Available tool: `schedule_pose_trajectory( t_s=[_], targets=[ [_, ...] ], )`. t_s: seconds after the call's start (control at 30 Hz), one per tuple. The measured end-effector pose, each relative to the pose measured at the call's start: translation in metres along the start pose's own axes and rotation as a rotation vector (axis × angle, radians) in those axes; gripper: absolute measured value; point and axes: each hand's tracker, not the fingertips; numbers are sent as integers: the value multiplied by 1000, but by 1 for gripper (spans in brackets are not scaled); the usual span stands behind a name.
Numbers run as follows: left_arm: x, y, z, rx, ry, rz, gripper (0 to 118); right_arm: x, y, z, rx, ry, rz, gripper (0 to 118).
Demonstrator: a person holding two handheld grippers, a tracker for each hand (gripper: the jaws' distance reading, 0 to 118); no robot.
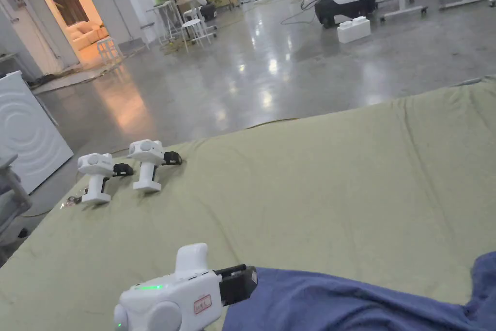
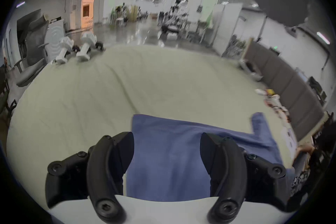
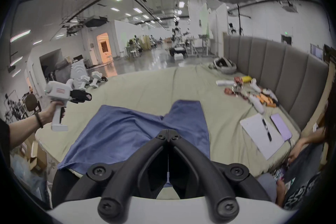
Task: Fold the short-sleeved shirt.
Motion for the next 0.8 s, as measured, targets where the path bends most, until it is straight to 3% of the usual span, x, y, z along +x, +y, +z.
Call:
schedule_pose_trajectory(
  t_s=[0.1,0.2,0.23,0.3,0.4,0.5,0.57,0.6,0.63,0.67,0.7,0.73,0.8],
  targets=[
    [-22,11,-68,-104,26,89,86,14,-5,-13,-61,-11,-65,2],
    [-23,11,-111,-149,68,43,78,27,-11,-21,-115,-26,-62,3],
    [-23,8,-123,-147,66,41,69,30,-14,-24,-141,-47,-47,3],
    [-20,5,-143,-213,107,48,32,34,-17,-28,-172,-77,-35,3],
    [-5,1,-144,-182,123,-4,7,39,-20,-33,-194,-78,-37,3],
    [16,0,-151,-212,168,-158,7,46,-19,-43,-215,-59,-59,3],
    [16,1,-158,-231,170,-152,7,56,-12,-59,-233,-45,-86,4],
    [13,3,-158,-248,167,-123,7,63,-4,-72,-245,-29,-89,15],
    [9,5,-159,-263,157,-88,7,70,5,-87,-250,-40,-92,39],
    [6,8,-161,-274,150,-83,7,77,15,-107,-282,-50,-110,82],
    [5,10,-161,-281,146,-92,7,82,24,-125,-298,-44,-123,103],
    [12,10,-157,-286,148,-93,7,92,32,-148,-322,-19,-158,109],
    [24,6,-157,-287,173,-186,7,110,42,-193,-356,28,-238,108]
  ],
)
